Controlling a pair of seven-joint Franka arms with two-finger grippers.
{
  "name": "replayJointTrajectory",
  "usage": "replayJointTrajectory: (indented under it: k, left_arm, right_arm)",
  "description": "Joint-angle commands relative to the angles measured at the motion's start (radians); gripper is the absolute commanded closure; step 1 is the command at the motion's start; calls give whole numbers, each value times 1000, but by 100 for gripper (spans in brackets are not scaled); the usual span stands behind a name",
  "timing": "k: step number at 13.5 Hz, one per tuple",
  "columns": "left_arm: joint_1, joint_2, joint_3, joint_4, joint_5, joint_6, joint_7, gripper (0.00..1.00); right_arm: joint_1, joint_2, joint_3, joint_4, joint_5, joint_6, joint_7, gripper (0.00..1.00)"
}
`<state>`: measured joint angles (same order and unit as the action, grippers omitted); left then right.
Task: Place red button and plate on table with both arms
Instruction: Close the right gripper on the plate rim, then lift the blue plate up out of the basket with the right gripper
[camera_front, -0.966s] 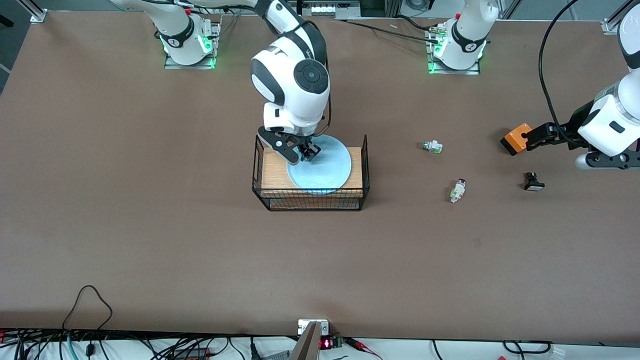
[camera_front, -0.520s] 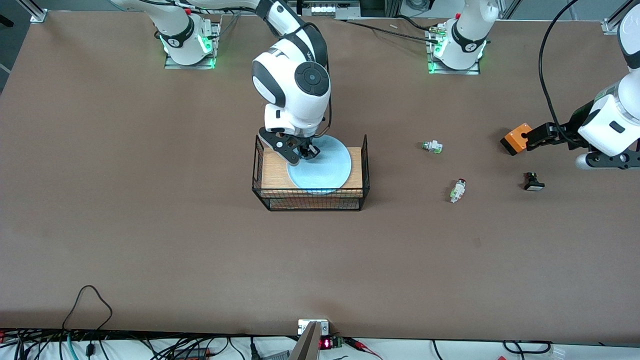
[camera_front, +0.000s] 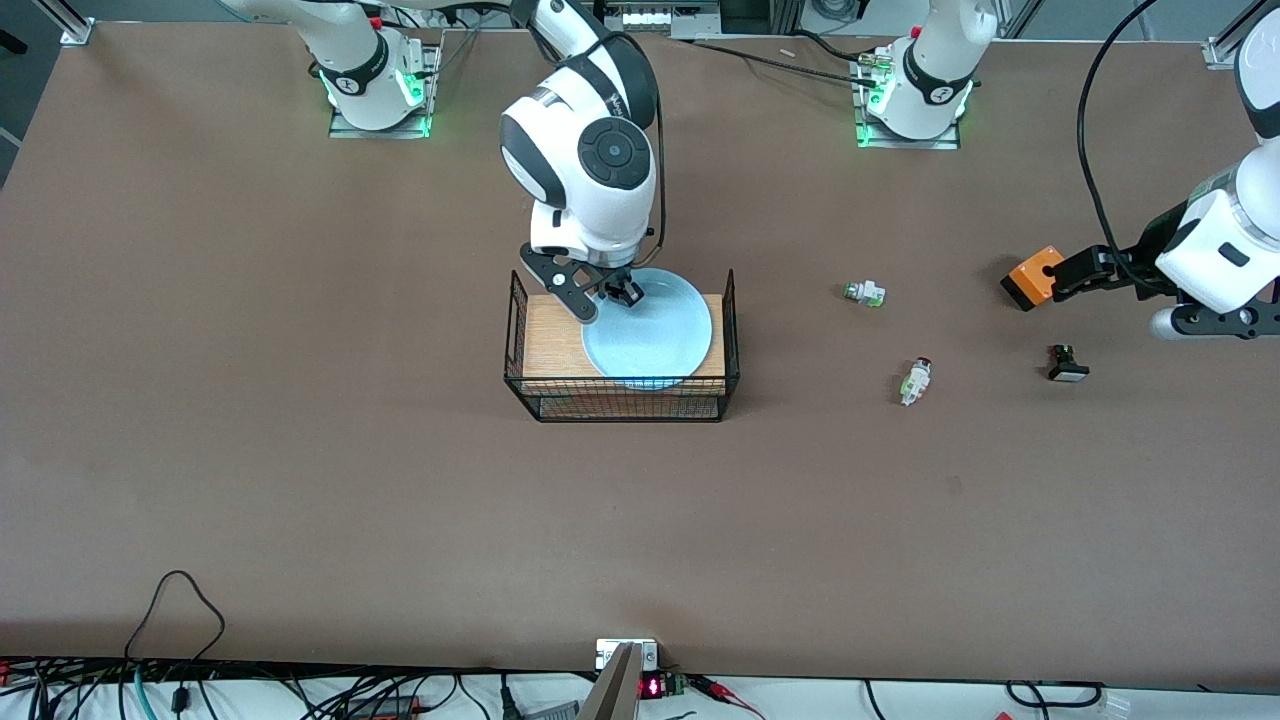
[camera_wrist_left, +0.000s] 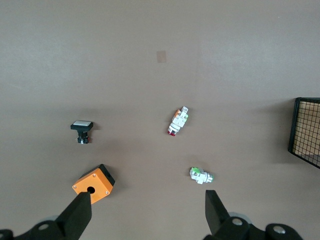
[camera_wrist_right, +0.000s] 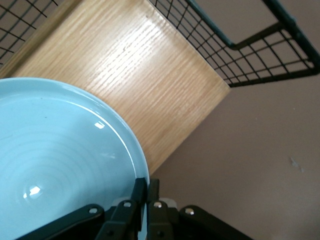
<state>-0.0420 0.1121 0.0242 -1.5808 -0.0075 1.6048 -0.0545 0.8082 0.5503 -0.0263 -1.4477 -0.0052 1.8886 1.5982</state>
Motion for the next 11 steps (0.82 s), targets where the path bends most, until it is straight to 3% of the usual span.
replayJointTrajectory:
  k: [1, 6, 9, 11]
  left_arm:
    - [-1, 18, 3, 35, -14, -23, 16, 0]
    - [-3, 23, 3, 36, -14, -23, 16, 0]
    - [-3, 23, 3, 36, -14, -23, 18, 0]
    - [-3, 23, 3, 36, -12, -23, 18, 0]
  right_arm:
    - [-14, -58, -1, 1, 31, -78, 14, 100]
    - [-49, -164, -3, 3, 166, -221, -7, 100]
    - [-52, -202, -9, 6, 218, -262, -11, 100]
    - [-72, -233, -10, 6, 298, -272, -4, 100]
